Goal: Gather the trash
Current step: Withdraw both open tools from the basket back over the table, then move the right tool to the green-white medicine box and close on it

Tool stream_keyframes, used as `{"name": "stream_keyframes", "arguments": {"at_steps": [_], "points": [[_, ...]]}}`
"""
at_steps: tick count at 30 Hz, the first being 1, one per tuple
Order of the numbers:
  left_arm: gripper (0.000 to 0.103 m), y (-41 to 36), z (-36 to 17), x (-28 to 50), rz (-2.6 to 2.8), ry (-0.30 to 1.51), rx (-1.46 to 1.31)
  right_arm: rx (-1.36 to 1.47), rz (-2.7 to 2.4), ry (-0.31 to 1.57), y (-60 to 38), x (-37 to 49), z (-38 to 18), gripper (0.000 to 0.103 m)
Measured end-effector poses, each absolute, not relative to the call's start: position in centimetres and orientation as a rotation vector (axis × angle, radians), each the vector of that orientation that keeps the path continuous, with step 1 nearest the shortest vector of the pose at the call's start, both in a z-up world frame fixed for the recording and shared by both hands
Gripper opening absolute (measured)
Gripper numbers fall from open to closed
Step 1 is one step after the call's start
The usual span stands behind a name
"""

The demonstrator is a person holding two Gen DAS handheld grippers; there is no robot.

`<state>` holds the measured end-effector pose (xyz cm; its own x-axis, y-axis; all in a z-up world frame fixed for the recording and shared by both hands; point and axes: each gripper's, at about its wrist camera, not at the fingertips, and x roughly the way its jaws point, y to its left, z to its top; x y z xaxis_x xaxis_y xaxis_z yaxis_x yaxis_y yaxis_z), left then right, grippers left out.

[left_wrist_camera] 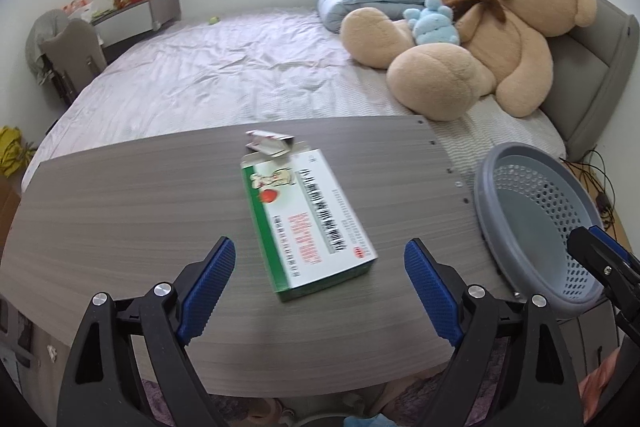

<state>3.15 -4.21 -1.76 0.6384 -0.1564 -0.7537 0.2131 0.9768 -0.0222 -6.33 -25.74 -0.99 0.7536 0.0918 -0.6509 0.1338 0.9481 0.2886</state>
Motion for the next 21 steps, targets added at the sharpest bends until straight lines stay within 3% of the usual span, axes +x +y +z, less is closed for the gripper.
{"name": "stream_keyframes", "arguments": {"at_steps": [21], "points": [[0.087, 4.6, -3.5, 6.9, -0.009, 0.895, 0.013, 0.236, 0.186, 0.87, -16.7, 2.6, -3.9, 0.081]]}}
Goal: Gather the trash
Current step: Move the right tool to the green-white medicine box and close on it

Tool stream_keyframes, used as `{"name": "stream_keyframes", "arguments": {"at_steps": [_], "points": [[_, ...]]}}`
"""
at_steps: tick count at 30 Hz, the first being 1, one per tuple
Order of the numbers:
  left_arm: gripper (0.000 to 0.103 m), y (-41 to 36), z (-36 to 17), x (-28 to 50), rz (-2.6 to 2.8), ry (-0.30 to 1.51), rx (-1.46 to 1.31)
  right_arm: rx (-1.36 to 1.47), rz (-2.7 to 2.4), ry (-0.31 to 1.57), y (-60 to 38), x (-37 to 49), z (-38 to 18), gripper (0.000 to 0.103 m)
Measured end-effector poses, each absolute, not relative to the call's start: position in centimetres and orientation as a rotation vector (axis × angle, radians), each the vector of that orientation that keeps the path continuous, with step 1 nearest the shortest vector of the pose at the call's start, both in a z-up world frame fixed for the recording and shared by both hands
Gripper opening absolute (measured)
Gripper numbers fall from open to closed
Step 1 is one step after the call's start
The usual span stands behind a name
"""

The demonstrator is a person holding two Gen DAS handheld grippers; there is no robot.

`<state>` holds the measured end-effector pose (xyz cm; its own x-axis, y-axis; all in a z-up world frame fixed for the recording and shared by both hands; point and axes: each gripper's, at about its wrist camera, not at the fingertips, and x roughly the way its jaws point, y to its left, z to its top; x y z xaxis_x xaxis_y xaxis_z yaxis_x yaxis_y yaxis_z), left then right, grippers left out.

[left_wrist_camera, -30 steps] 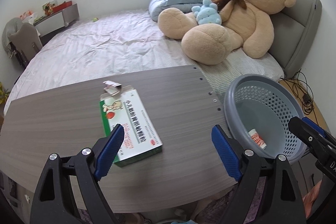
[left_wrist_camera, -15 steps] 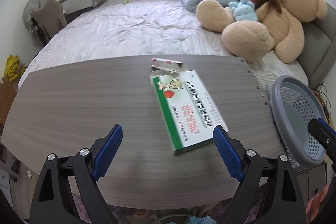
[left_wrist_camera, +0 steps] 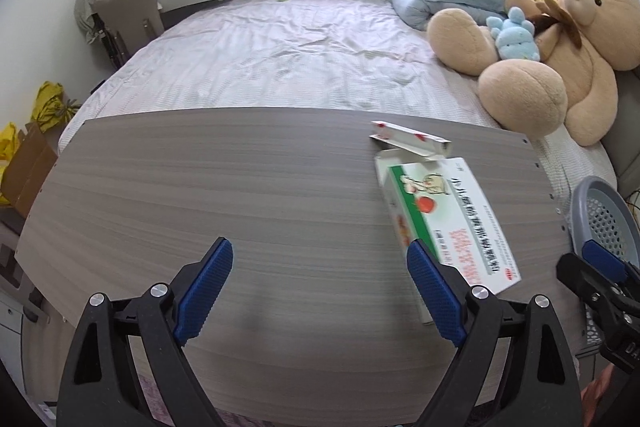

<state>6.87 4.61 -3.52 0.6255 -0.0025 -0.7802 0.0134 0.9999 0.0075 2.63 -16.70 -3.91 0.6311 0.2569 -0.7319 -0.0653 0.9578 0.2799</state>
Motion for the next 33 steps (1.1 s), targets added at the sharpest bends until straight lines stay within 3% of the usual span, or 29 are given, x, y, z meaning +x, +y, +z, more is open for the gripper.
{"name": "stream_keyframes", "arguments": {"at_steps": [14, 33], "points": [[0.087, 10.7, -5.0, 7.8, 0.054, 0.912, -0.056, 0.155, 0.217, 1.004, -9.5, 9.3, -6.5, 0.085], [0.087, 12.6, -5.2, 8.0, 0.057, 0.904, -0.107, 0.115, 0.244, 1.06, -6.6, 10.8, -7.4, 0.09]]}}
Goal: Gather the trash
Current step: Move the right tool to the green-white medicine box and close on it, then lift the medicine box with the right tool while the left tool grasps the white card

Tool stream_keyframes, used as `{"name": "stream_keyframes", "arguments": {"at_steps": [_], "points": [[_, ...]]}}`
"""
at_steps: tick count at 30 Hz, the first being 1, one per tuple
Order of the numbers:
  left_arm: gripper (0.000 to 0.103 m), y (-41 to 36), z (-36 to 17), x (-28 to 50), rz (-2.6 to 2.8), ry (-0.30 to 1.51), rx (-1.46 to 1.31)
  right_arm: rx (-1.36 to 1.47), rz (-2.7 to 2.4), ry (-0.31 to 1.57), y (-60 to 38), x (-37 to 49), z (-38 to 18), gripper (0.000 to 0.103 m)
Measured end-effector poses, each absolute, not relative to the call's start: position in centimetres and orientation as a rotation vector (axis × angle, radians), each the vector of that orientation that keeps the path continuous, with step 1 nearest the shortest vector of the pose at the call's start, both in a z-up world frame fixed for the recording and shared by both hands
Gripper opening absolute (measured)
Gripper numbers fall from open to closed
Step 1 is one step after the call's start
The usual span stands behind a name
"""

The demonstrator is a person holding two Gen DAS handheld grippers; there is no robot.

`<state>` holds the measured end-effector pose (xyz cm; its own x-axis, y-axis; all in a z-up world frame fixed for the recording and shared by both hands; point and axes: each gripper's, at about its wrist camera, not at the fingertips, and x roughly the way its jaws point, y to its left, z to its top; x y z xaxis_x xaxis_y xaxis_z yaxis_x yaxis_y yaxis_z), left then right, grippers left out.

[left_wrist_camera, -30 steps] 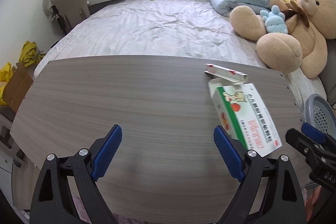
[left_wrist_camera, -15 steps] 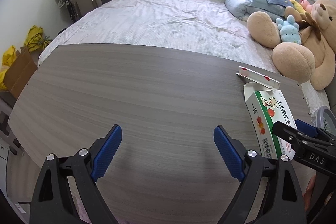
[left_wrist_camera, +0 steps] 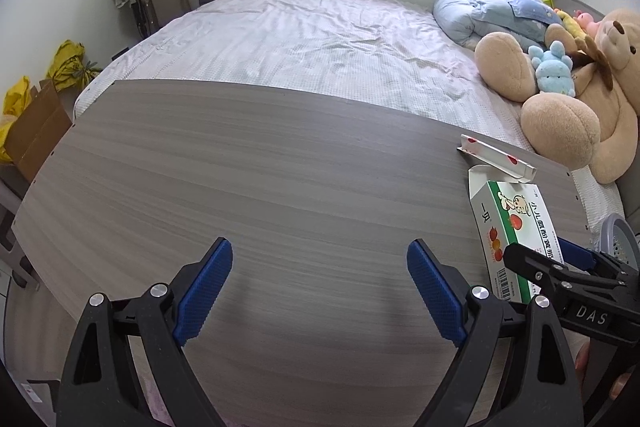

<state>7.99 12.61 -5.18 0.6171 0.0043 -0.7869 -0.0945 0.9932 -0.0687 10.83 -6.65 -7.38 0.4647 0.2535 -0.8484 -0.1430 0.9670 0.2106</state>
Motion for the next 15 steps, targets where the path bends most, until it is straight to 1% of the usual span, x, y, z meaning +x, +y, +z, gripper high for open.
{"name": "stream_keyframes", "arguments": {"at_steps": [7, 10, 11, 12, 15], "points": [[0.087, 12.4, -4.9, 7.7, 0.05, 0.901, -0.105, 0.077, 0.198, 1.092, -6.0, 11.3, -8.5, 0.09], [0.087, 12.3, -4.6, 7.5, 0.041, 0.899, -0.11, 0.062, 0.183, 1.068, -5.9, 11.1, -8.6, 0.088], [0.087, 12.2, -4.5, 7.4, 0.038, 0.896, -0.111, 0.055, 0.187, 1.066, -5.8, 10.9, -8.6, 0.084], [0.087, 12.2, -4.4, 7.3, 0.038, 0.893, -0.107, 0.047, 0.195, 1.066, -5.7, 10.8, -8.6, 0.079], [0.087, 12.0, -4.0, 7.1, 0.039, 0.887, -0.103, 0.041, 0.223, 1.06, -5.5, 9.8, -8.5, 0.078]]}}
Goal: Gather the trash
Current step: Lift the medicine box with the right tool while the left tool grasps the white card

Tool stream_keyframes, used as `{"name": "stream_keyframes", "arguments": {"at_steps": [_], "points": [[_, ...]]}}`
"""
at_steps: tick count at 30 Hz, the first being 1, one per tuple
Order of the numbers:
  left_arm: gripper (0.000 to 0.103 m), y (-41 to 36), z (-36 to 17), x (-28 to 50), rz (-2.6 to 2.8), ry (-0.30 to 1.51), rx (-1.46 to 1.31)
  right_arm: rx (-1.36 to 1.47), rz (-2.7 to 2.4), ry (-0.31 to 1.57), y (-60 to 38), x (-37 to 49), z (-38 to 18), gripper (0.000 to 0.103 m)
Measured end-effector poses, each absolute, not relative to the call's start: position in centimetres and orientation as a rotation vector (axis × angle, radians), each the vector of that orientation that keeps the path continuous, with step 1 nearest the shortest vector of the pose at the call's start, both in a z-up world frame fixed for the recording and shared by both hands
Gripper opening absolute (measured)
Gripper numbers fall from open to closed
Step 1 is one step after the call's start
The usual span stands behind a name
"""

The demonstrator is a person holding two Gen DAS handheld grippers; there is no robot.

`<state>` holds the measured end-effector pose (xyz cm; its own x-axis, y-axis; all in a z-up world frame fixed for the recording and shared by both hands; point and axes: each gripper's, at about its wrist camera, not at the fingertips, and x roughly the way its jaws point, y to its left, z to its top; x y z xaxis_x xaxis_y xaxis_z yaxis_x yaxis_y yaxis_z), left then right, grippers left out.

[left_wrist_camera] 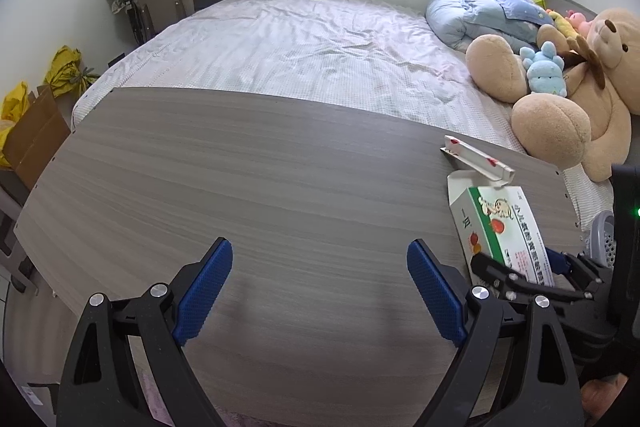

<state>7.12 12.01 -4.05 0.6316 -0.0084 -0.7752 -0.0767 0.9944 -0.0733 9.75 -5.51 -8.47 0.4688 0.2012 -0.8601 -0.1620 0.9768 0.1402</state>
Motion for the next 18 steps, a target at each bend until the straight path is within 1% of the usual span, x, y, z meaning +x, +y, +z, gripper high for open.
{"name": "stream_keyframes", "arguments": {"at_steps": [8, 18], "points": [[0.087, 11.4, -3.3, 6.7, 0.023, 0.876, -0.107, 0.058, 0.222, 1.059, -7.6, 5.0, -7.8, 0.078], [0.087, 5.9, -3.9, 8.4, -0.055, 0.897, -0.09, 0.155, 0.102, 1.001, -14.6, 0.4, -6.0, 0.078]]}}
